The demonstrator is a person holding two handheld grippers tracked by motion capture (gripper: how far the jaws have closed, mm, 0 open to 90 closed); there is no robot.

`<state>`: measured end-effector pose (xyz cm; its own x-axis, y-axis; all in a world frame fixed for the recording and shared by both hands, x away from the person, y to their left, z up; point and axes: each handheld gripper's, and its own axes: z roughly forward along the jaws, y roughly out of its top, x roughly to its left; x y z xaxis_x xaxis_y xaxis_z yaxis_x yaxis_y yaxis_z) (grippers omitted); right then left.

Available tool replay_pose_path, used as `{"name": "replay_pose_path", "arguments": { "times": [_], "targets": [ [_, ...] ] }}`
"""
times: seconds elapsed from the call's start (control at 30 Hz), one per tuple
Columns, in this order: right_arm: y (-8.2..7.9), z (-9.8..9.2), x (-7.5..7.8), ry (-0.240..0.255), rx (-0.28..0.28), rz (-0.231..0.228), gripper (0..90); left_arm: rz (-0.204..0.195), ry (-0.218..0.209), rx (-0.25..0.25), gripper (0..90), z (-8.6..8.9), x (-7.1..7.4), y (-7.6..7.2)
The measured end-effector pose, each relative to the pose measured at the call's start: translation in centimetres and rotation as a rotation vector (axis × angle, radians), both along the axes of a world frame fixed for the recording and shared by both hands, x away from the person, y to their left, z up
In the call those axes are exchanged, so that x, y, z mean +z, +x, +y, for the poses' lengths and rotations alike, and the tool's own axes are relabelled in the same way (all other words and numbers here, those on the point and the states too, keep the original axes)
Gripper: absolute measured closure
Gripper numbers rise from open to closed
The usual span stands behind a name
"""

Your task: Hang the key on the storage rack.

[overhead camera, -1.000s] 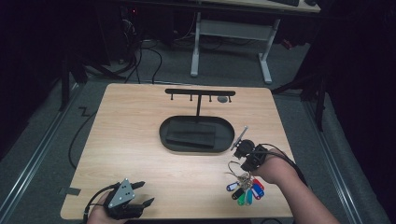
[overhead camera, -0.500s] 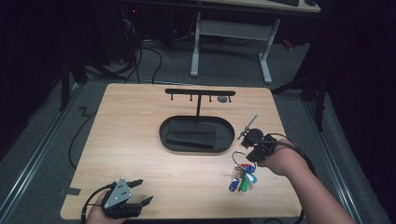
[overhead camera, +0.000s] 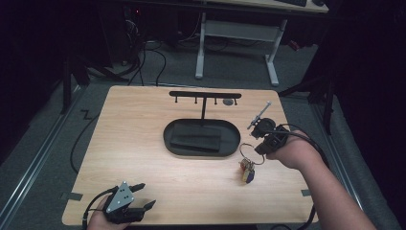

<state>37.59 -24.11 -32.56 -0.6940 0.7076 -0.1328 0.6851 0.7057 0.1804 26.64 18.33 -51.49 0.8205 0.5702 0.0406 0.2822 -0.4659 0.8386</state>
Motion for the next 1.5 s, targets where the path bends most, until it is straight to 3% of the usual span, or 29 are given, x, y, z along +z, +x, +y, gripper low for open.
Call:
{"name": "replay_pose_path", "arguments": {
  "times": [0.3, 0.63, 0.87, 0.93, 0.97, 1.2, 1.5],
  "targets": [
    [1.6, 0.2, 1.5, 0.048, -0.036, -0.028, 87.9, 0.003, 0.003, 0.001, 32.6, 0.1, 0.0, 0.1],
    [3.9, 1.0, 2.4, 0.044, -0.038, -0.036, 87.8, 0.002, 0.013, 0.016, 32.7, 0.3, 0.0, 0.1],
    [6.1, 1.4, 3.0, 0.057, -0.064, -0.058, 87.8, -0.003, 0.003, 0.026, 32.8, 0.6, 0.0, 0.0],
    [6.9, 1.4, 3.1, 0.07, -0.047, -0.067, 87.8, -0.002, 0.013, 0.022, 32.8, 0.6, -0.1, 0.0],
    [7.2, 1.6, 3.1, 0.069, -0.069, -0.064, 87.8, -0.003, 0.015, 0.022, 32.8, 0.6, -0.1, 0.0],
    [9.8, 2.3, 2.9, 0.068, -0.052, -0.082, 87.8, -0.006, 0.007, 0.023, 32.8, 0.7, -0.1, -0.1],
    [12.9, 2.3, 2.9, 0.079, -0.092, -0.092, 87.8, -0.011, 0.019, 0.0, 32.9, 0.3, -0.1, -0.2]
  ]
}}
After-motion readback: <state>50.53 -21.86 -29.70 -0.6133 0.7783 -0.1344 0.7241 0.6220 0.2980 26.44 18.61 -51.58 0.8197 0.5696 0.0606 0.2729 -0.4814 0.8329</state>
